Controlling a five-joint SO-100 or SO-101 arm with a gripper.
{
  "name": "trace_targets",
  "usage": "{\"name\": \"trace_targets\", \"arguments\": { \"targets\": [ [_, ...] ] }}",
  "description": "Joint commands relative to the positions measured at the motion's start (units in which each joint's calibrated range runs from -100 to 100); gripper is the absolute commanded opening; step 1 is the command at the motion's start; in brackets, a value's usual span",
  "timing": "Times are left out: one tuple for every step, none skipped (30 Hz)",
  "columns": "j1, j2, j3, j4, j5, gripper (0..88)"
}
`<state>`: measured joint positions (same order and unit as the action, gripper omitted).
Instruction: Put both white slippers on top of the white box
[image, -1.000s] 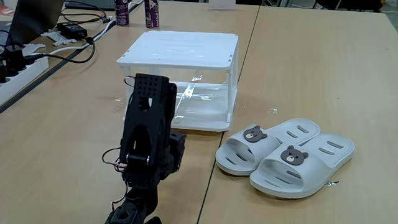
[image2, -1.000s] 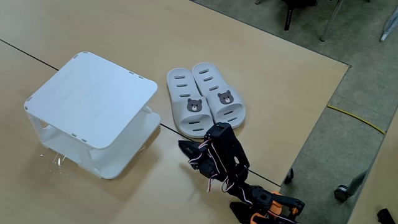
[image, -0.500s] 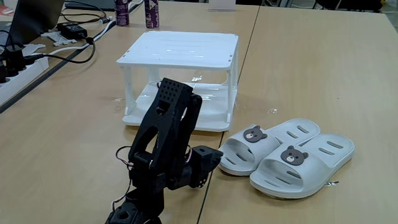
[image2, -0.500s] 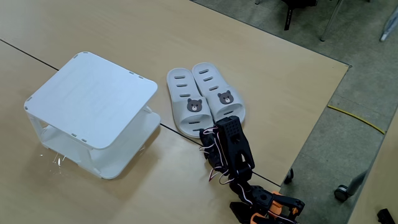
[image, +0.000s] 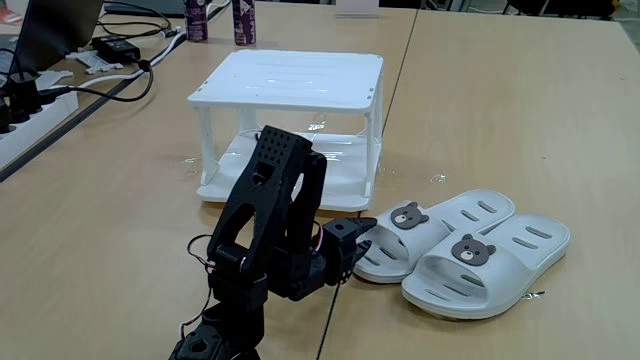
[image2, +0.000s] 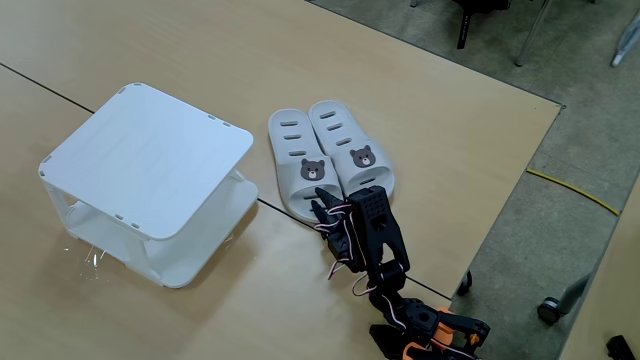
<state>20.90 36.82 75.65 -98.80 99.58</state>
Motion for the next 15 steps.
{"name": "trace_targets", "arguments": {
  "targets": [
    [0.48, -0.52, -3.53, -0.43, 0.42, 16.4],
    [0.48, -0.52, -5.24, -0.43, 0.42, 16.4],
    [0.48, -0.6, -6.59, -0.34, 0.42, 16.4],
    [0.4, -0.52, -7.59, -0.34, 0.42, 16.5],
    [0.4, -0.27, -8.4, -0.25, 0.42, 16.5],
    [0.4, -0.18, -8.94, -0.25, 0.42, 16.5],
    [0.48, -0.1, -9.3, -0.25, 0.42, 16.5],
    [0.48, -0.1, -10.02, -0.25, 0.42, 16.5],
    [0.48, -0.1, -11.01, -0.25, 0.42, 16.6],
    [0.48, -0.01, -12.37, -0.08, 0.42, 16.6],
    [0.48, 0.24, -13.54, 0.87, 0.42, 17.1],
    [0.48, 0.91, -14.98, 1.47, 0.42, 19.2],
    [0.81, 1.67, -16.34, 1.82, 0.42, 22.2],
    [1.06, 2.59, -17.69, 2.34, 0.42, 25.0],
    [1.06, 3.52, -18.68, 2.94, 0.42, 26.3]
  ]
}}
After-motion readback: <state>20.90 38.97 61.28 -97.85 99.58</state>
